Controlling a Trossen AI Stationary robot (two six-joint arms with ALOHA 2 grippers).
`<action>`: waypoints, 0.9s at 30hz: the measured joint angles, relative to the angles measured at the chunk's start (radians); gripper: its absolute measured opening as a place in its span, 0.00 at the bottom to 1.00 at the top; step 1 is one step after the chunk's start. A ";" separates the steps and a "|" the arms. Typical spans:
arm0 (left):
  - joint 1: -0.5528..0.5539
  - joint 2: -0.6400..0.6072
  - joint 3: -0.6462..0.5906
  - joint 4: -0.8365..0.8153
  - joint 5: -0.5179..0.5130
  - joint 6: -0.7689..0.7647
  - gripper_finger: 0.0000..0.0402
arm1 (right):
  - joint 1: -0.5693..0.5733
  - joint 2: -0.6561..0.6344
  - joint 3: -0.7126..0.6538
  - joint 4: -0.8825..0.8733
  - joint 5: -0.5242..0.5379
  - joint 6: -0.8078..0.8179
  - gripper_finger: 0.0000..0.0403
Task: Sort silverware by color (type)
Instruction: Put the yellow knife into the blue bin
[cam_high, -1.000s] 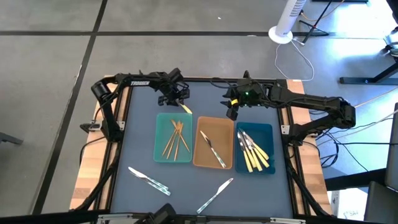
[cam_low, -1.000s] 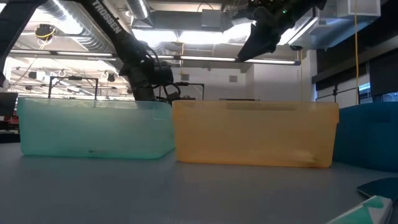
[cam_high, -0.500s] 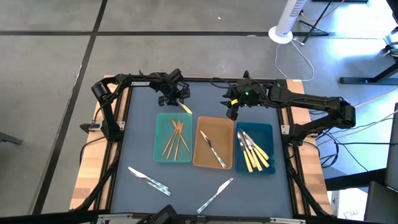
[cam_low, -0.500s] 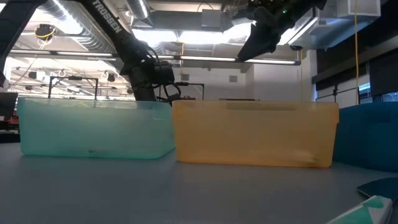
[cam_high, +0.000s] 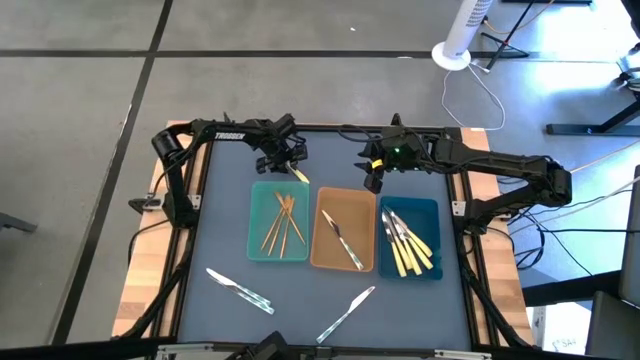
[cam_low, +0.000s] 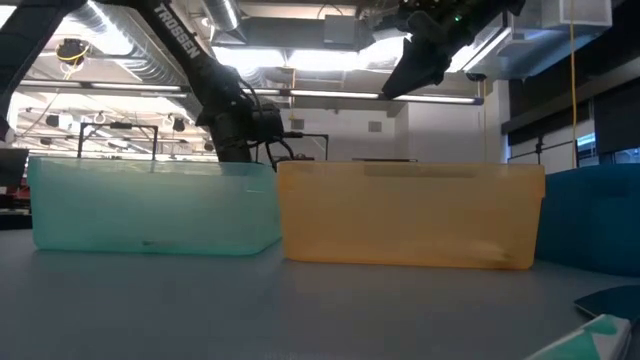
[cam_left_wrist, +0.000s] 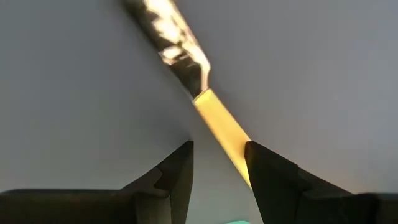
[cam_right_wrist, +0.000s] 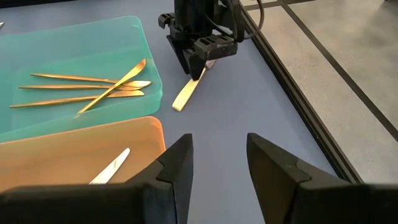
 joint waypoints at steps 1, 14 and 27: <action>-0.001 0.009 0.003 0.006 0.012 0.000 0.35 | 0.000 0.000 0.000 -0.001 0.000 0.000 0.34; 0.004 0.035 0.001 0.039 0.011 -0.031 0.35 | 0.000 0.000 0.000 -0.002 0.000 0.000 0.34; 0.036 0.039 0.000 0.043 0.010 -0.031 0.26 | 0.000 0.000 0.001 -0.002 0.000 0.000 0.34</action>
